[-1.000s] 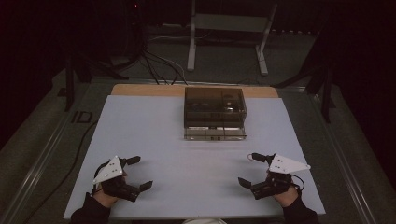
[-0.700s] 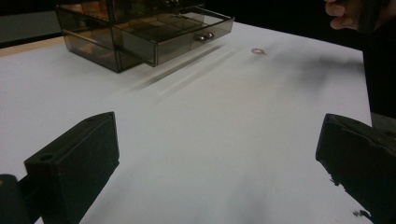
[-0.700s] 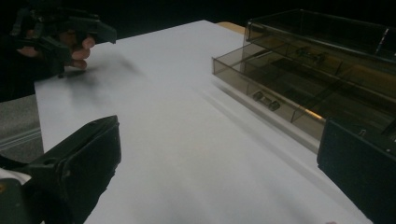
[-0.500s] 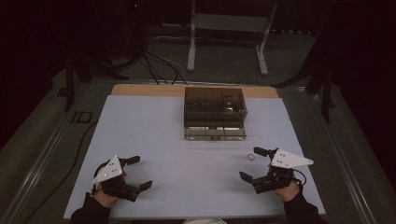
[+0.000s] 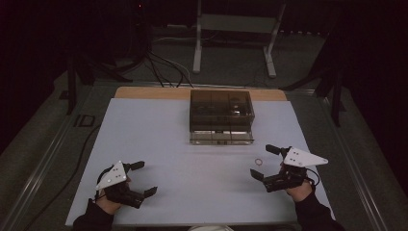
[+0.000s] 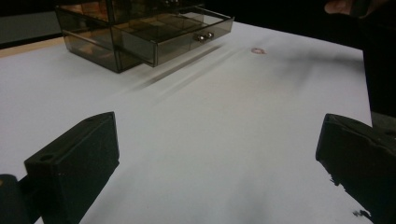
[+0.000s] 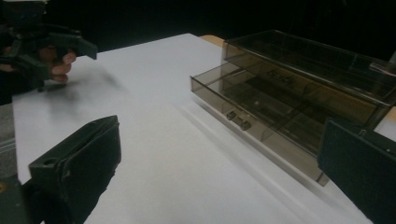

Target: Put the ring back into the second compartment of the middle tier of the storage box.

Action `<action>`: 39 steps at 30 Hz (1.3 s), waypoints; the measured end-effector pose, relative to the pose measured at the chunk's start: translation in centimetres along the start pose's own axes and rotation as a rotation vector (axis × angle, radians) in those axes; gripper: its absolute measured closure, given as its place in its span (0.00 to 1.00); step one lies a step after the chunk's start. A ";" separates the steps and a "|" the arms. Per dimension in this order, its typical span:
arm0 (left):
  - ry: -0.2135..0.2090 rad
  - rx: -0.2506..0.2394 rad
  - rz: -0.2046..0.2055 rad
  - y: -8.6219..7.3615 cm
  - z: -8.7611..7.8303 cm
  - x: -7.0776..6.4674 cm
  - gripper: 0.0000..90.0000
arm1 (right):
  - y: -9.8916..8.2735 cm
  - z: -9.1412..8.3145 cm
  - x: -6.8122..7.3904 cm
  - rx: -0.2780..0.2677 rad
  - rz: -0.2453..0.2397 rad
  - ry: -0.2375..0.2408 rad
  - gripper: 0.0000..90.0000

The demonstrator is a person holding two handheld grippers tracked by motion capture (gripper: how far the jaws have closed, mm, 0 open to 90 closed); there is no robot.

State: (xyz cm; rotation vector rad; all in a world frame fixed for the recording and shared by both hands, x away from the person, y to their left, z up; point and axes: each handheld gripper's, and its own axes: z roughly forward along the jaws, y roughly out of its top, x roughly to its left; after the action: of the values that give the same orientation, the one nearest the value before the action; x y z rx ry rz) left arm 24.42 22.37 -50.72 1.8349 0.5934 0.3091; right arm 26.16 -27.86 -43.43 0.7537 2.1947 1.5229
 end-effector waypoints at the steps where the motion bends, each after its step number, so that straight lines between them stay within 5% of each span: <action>1: 0.000 0.000 0.000 0.0 0.0 0.0 0.01 | 0.0 0.0 0.0 0.000 0.000 0.000 0.00; 39: 0.004 -0.009 0.003 0.0 -0.1 0.0 0.01 | -0.9 1.2 -5.0 0.049 0.099 -0.117 0.00</action>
State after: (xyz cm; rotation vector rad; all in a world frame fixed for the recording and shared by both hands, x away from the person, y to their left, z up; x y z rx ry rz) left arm 24.38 22.43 -50.65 1.8272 0.5911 0.3171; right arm 30.59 -30.25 -44.74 0.9556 2.1442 1.4368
